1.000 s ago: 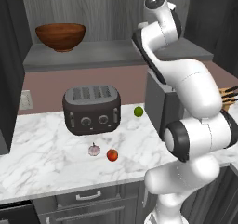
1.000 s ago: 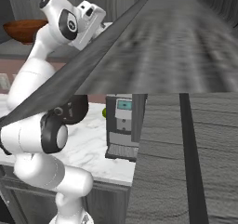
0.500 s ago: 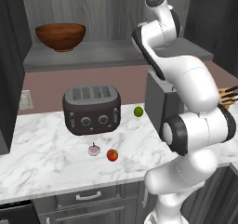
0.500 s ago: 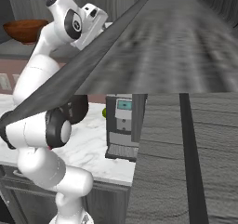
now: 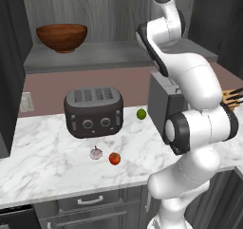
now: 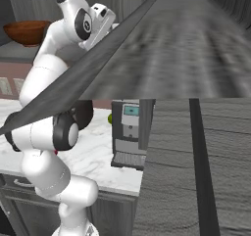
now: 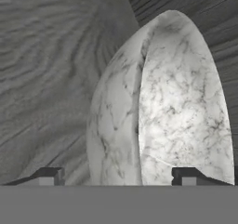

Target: Pick both bowls and place them on the counter. Then place the garlic in one bowl and place the apple in the other bowl.

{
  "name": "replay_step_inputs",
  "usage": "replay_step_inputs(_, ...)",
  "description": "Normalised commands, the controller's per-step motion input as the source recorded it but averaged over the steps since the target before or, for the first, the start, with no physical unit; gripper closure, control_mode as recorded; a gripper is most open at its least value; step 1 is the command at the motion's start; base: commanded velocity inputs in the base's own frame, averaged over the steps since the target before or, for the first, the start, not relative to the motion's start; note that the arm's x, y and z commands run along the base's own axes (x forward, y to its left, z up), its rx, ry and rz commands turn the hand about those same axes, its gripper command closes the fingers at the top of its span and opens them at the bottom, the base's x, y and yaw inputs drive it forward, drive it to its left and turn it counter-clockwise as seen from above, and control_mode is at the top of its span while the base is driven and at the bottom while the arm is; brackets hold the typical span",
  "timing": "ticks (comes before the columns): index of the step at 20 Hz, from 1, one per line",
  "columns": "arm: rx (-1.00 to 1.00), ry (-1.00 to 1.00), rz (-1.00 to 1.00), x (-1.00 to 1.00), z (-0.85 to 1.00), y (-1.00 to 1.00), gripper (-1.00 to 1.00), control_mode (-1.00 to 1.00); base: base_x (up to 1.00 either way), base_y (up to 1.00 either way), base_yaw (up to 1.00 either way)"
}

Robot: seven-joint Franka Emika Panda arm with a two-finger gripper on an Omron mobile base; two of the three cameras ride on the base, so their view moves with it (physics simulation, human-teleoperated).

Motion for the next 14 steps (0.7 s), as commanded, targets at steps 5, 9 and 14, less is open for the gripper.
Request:
replay_step_inputs(5, -0.01, 0.01, 0.02, -0.10, -0.17, 0.00, 1.00, -1.00, 0.00, 0.00, 0.00)
replay_step_inputs(9, 0.00, -0.05, 0.00, -0.42, -0.01, 0.14, 1.00, -1.00, 0.00, 0.00, 0.00)
replay_step_inputs(14, 0.00, 0.00, 0.01, -0.66, 0.00, 0.49, 1.00, -1.00, 0.00, 0.00, 0.00)
